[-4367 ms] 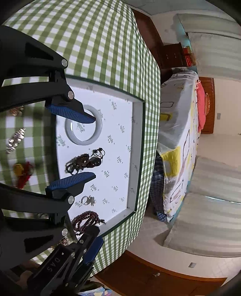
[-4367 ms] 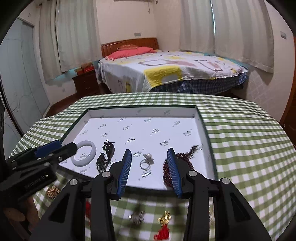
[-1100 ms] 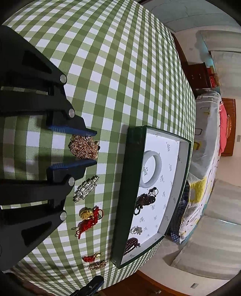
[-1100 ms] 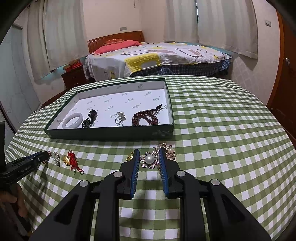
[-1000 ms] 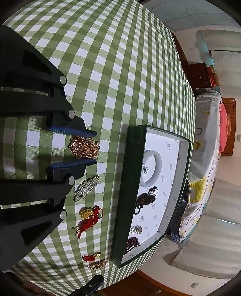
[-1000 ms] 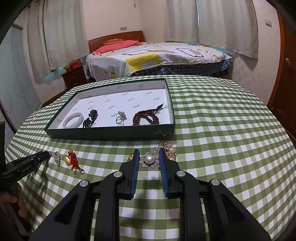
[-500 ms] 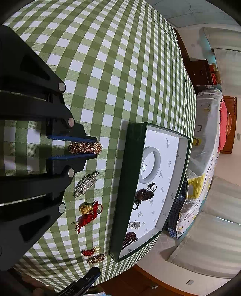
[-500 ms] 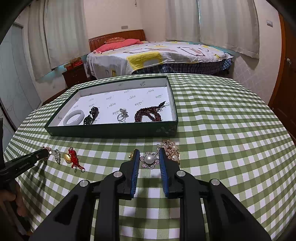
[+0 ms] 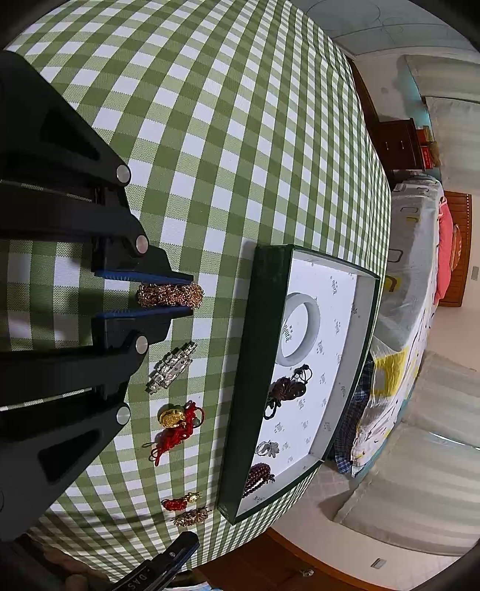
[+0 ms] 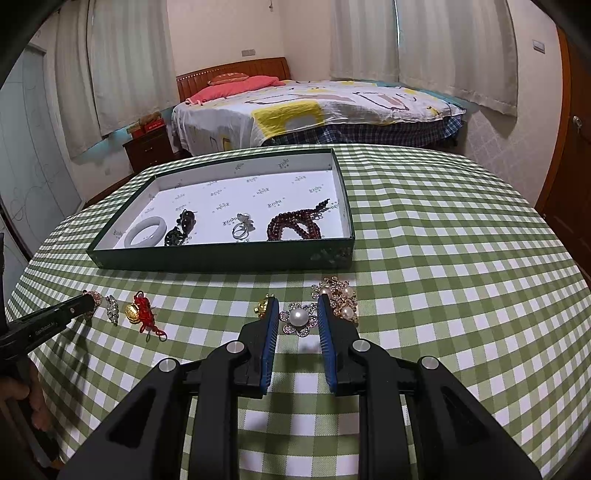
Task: Organize jewelry
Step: 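Grasp the gold chain cluster with the left tool, then carry the gold chain into the box with the left tool while the right tool places the pearl brooch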
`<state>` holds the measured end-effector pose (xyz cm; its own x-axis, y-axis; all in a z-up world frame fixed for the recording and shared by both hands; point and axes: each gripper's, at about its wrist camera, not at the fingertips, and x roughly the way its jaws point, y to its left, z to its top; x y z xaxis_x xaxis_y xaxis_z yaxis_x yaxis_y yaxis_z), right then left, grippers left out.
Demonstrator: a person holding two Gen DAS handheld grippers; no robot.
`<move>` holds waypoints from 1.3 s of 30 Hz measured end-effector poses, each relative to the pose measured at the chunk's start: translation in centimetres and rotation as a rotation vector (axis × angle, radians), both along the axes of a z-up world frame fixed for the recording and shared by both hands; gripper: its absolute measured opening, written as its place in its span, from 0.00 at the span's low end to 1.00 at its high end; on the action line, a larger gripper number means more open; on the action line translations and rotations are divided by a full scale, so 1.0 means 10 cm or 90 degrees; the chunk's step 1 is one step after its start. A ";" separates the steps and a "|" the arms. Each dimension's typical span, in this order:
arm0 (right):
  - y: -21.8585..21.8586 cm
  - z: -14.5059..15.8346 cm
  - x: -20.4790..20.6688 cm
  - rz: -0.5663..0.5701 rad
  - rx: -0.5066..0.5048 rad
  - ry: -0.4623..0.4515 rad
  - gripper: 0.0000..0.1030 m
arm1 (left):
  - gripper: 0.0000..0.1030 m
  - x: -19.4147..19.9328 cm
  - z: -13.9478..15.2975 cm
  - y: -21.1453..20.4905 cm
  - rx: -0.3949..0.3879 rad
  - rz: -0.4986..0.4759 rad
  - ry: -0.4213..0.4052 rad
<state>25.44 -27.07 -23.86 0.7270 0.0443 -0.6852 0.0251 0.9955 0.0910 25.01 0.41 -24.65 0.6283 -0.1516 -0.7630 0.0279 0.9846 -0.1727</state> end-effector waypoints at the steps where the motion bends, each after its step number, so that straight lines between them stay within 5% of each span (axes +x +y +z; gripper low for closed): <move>1: 0.00 0.00 0.00 0.000 -0.001 0.000 0.22 | 0.11 0.00 0.00 0.00 0.000 0.000 0.000; 20: 0.04 0.14 -0.02 0.008 -0.005 -0.036 0.22 | 0.11 -0.14 0.33 -0.03 -0.026 -0.014 -0.064; 39: 0.15 0.84 0.53 0.034 0.001 -0.169 0.22 | 0.11 0.37 1.10 -0.18 -0.037 -0.052 -0.212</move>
